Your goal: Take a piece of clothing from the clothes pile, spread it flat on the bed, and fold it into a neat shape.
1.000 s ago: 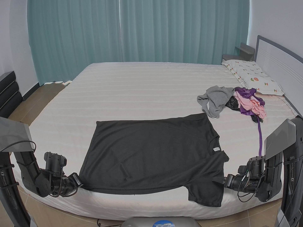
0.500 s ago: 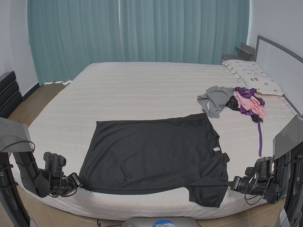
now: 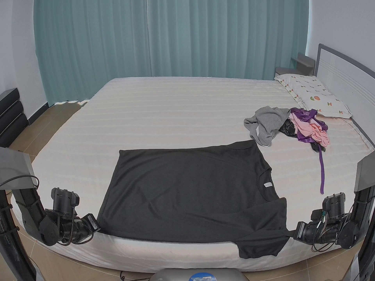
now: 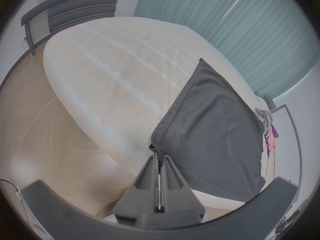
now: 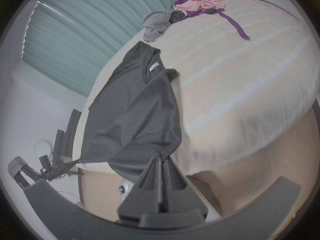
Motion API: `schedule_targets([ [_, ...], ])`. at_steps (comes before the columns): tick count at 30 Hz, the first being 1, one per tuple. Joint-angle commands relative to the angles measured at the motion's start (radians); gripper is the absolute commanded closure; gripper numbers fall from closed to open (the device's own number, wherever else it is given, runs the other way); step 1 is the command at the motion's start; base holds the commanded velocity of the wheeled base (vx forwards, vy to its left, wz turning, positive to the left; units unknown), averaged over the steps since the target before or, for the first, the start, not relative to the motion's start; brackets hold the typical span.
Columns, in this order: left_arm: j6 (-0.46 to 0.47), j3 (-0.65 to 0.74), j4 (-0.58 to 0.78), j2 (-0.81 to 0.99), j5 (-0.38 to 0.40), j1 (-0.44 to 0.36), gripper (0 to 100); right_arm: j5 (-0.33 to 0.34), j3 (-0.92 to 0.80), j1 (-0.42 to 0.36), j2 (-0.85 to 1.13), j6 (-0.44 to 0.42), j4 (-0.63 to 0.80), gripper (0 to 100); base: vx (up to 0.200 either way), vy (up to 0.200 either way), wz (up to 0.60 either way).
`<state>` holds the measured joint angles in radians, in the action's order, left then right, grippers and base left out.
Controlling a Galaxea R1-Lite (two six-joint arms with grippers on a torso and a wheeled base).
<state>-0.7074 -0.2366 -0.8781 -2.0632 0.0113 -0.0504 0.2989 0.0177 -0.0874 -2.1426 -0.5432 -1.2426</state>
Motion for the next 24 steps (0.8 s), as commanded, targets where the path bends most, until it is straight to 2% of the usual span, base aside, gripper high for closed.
schedule_targets([
  [1,0.025,0.02,-0.001,0.018,-0.017,0.0,100,-0.003,-0.018,-0.003,0.115,0.035,0.087,100,0.0,0.0,0.0],
  [3,0.063,0.031,-0.002,0.02,-0.037,0.0,100,-0.001,-0.018,0.002,0.133,0.051,0.124,100,0.0,0.0,0.0],
  [9,0.077,0.063,-0.05,0.011,-0.042,-0.002,100,-0.003,-0.018,0.002,0.178,0.054,0.227,100,0.0,0.0,0.0],
  [14,0.144,0.109,-0.076,0.009,-0.043,-0.002,100,-0.012,-0.018,0.009,0.202,0.066,0.268,100,0.0,0.0,0.0],
  [18,0.161,0.128,-0.076,0.008,-0.043,-0.002,100,-0.047,-0.018,0.009,0.205,0.097,0.321,100,0.0,0.0,0.0],
  [24,0.19,0.154,-0.076,0.008,-0.04,-0.003,100,-0.047,-0.018,0.011,0.237,0.1,0.347,100,0.0,0.0,0.0],
])
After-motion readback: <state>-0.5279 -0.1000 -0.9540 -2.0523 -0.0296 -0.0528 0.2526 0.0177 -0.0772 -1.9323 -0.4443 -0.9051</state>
